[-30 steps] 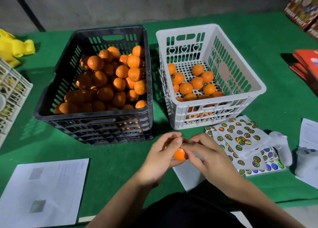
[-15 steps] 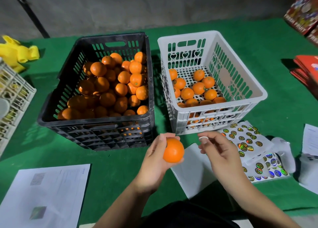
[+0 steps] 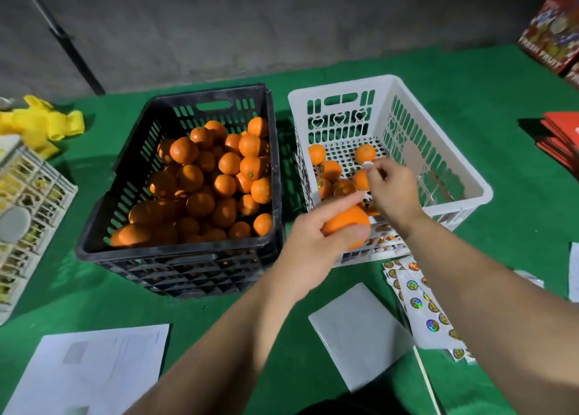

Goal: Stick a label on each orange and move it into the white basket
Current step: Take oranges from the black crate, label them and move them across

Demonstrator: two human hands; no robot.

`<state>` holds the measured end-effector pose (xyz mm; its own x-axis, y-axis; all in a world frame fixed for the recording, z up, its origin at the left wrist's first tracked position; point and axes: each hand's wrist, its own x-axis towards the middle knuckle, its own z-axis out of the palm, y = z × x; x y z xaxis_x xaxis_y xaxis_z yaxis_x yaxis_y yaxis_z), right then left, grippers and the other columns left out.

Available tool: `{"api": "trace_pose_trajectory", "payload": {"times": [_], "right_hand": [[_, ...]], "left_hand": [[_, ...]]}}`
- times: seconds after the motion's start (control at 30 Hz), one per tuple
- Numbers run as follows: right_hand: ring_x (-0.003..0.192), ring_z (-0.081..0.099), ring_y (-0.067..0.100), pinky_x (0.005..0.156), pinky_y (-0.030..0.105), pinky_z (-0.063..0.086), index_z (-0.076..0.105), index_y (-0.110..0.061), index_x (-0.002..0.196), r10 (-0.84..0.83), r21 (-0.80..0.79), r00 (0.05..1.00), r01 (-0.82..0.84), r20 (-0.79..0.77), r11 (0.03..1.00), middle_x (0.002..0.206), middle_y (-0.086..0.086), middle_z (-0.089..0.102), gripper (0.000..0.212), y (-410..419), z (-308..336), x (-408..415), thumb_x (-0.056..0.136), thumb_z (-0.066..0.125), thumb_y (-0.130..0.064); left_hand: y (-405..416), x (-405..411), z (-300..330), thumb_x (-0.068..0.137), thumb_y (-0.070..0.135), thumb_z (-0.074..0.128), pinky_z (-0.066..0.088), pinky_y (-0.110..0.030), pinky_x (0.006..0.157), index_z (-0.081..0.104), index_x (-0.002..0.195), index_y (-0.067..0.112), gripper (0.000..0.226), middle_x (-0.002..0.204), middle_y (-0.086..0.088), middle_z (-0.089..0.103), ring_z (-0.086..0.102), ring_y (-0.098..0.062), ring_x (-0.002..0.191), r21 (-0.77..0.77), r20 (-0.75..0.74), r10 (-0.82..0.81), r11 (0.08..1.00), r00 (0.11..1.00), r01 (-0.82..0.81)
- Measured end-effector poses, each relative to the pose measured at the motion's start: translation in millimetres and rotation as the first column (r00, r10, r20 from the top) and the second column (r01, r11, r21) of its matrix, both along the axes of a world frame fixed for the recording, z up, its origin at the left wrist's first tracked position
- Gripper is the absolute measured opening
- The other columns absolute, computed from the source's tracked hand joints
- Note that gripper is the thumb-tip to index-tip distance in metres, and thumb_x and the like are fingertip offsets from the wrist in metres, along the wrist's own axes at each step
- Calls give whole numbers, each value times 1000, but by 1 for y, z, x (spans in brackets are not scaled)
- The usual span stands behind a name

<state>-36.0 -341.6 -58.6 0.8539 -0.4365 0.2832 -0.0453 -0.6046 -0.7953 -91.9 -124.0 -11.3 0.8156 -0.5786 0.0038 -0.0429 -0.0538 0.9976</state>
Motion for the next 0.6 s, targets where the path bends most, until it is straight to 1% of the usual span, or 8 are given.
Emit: {"api": "trace_pose_trajectory", "payload": {"times": [0.07, 0.13, 0.23, 0.33, 0.4, 0.47, 0.53, 0.6], "right_hand": [[64, 53, 11, 62, 33, 37, 65, -11, 84, -130, 116, 991, 127, 19, 985, 69, -5, 59, 29, -7, -5, 6, 106, 54, -28], [63, 54, 16, 60, 34, 41, 65, -9, 88, -190, 167, 982, 184, 16, 968, 71, 1, 61, 29, -7, -6, 8, 105, 53, -28], [61, 51, 3, 55, 24, 35, 59, -12, 83, -273, 168, 959, 258, 72, 951, 68, -5, 56, 29, -2, -8, 6, 105, 51, -28], [64, 51, -3, 55, 11, 32, 57, -15, 83, -311, 150, 943, 293, 117, 944, 69, -9, 53, 28, -3, -7, 5, 106, 50, -30], [65, 49, 4, 58, 17, 33, 60, -15, 88, -281, 142, 950, 263, 135, 954, 70, -8, 53, 27, -3, -9, 5, 107, 51, -32], [64, 49, 12, 58, 28, 32, 64, -14, 96, -231, 78, 965, 223, 121, 972, 69, -3, 55, 27, -3, -13, 5, 106, 54, -36], [55, 51, 11, 51, 26, 32, 65, -15, 100, -178, 10, 978, 178, 108, 984, 62, -4, 55, 27, -1, -14, 7, 105, 56, -41], [56, 56, 10, 49, 28, 42, 65, -16, 104, -136, -34, 987, 140, 83, 990, 61, -3, 57, 29, 1, -14, 8, 104, 57, -44]], "left_hand": [[-22, 28, 7, 89, 39, 77, 48, -11, 95, 64, 138, 39, 51, 126, 22, 62, 61, 5, 115, 67, 132, 53, 996, 990, -62], [-48, 57, 8, 93, 42, 73, 43, -17, 100, 61, 143, 34, 53, 128, 16, 58, 55, 0, 117, 198, 283, 81, 970, 956, -141], [-83, 95, -3, 97, 44, 68, 44, -36, 107, 50, 151, 32, 58, 142, -1, 54, 51, -21, 132, 453, 424, -39, 874, 905, -175], [-99, 122, -23, 100, 31, 62, 49, -46, 100, 48, 150, 22, 52, 141, -9, 51, 54, -33, 127, 731, 427, -325, 673, 843, -111], [-103, 124, -33, 101, 25, 59, 51, -43, 87, 57, 132, 14, 33, 123, -8, 55, 59, -34, 116, 878, 357, -549, 474, 756, -70], [-107, 122, -36, 101, 26, 57, 49, -42, 84, 63, 118, 13, 22, 114, -5, 58, 60, -33, 115, 936, 286, -618, 344, 732, -76], [-103, 122, -37, 100, 26, 57, 47, -45, 100, 66, 115, 14, 21, 120, -5, 63, 57, -31, 120, 912, 338, -597, 398, 728, -96], [-84, 124, -33, 99, 23, 55, 49, -44, 101, 67, 109, 15, 17, 116, -4, 63, 57, -29, 113, 797, 485, -510, 593, 711, -118]]}}
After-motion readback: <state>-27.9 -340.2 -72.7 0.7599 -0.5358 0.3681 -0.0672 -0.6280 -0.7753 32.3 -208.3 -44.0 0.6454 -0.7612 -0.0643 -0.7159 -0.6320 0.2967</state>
